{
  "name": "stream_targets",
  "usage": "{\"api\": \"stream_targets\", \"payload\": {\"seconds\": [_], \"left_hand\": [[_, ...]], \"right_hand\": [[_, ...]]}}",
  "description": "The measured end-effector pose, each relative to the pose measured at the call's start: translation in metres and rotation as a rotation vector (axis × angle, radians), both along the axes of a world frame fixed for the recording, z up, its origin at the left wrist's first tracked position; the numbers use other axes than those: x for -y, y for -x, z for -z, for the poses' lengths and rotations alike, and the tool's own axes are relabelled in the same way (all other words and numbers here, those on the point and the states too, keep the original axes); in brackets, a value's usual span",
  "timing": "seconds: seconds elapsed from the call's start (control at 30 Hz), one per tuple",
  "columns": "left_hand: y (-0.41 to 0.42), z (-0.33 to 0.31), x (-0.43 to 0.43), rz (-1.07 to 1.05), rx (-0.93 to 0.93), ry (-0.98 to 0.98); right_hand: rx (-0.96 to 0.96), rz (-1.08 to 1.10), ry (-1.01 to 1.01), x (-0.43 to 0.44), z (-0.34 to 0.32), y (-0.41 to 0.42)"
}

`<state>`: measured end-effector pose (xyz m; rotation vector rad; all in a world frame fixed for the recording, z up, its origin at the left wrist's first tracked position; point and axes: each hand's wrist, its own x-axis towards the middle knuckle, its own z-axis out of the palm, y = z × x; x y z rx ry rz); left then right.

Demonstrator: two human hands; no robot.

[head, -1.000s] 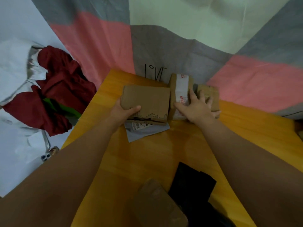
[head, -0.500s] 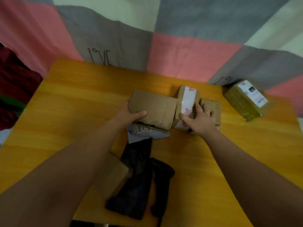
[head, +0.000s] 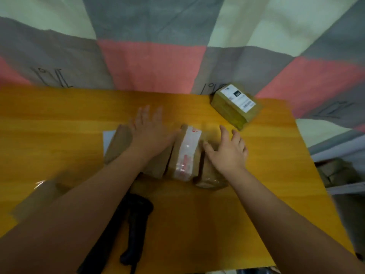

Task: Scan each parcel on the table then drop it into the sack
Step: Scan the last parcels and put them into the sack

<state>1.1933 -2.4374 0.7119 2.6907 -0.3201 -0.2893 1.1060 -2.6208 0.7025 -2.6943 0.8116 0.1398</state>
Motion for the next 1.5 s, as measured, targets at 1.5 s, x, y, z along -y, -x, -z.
{"api": "stream_targets", "payload": {"seconds": [1.5], "left_hand": [[0.033,-0.079,-0.121,-0.027,-0.027,0.534]], "right_hand": [[0.844,-1.222,0.368,-0.038,-0.043,-0.047]]}}
